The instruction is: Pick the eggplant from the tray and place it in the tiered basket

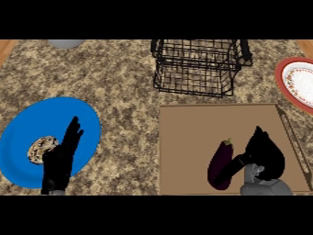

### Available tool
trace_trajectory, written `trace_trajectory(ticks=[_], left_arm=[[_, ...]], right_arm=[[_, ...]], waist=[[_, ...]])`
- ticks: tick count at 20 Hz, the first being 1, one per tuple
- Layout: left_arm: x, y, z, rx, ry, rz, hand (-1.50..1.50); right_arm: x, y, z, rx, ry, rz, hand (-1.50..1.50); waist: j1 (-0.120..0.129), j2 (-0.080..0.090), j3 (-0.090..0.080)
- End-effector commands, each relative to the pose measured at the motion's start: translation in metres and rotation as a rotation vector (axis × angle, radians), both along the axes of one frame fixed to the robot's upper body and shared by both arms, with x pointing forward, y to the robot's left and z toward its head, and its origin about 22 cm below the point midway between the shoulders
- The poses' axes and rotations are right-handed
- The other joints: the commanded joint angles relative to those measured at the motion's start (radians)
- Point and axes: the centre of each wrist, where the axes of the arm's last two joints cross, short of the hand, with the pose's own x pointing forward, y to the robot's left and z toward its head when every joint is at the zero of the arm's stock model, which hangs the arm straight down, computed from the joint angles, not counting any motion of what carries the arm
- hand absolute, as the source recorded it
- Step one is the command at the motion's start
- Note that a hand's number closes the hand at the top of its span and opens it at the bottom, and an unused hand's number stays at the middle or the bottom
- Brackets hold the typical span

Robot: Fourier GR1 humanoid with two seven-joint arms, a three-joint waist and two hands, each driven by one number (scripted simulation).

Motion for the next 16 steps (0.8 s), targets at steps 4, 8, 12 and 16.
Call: trace_trajectory(ticks=[4,8,12,16], left_arm=[[-0.003,0.004,-0.006,0.021,0.056,0.025,0.0],[0.008,-0.003,0.005,-0.001,0.046,0.002,0.0],[-0.003,-0.008,-0.009,0.006,0.056,0.012,0.0],[-0.009,-0.001,-0.008,0.008,0.064,-0.001,0.0]], right_arm=[[0.008,0.003,-0.016,-0.066,0.215,-0.18,-1.5],[0.006,0.0,-0.022,-0.036,0.233,-0.195,-1.5],[0.007,-0.001,-0.024,-0.026,0.233,-0.205,-1.5],[-0.003,0.01,-0.032,-0.044,0.221,-0.184,1.5]], waist=[[0.004,0.013,0.004],[-0.003,0.012,0.005],[-0.003,0.012,0.004],[0.002,0.009,0.004]])
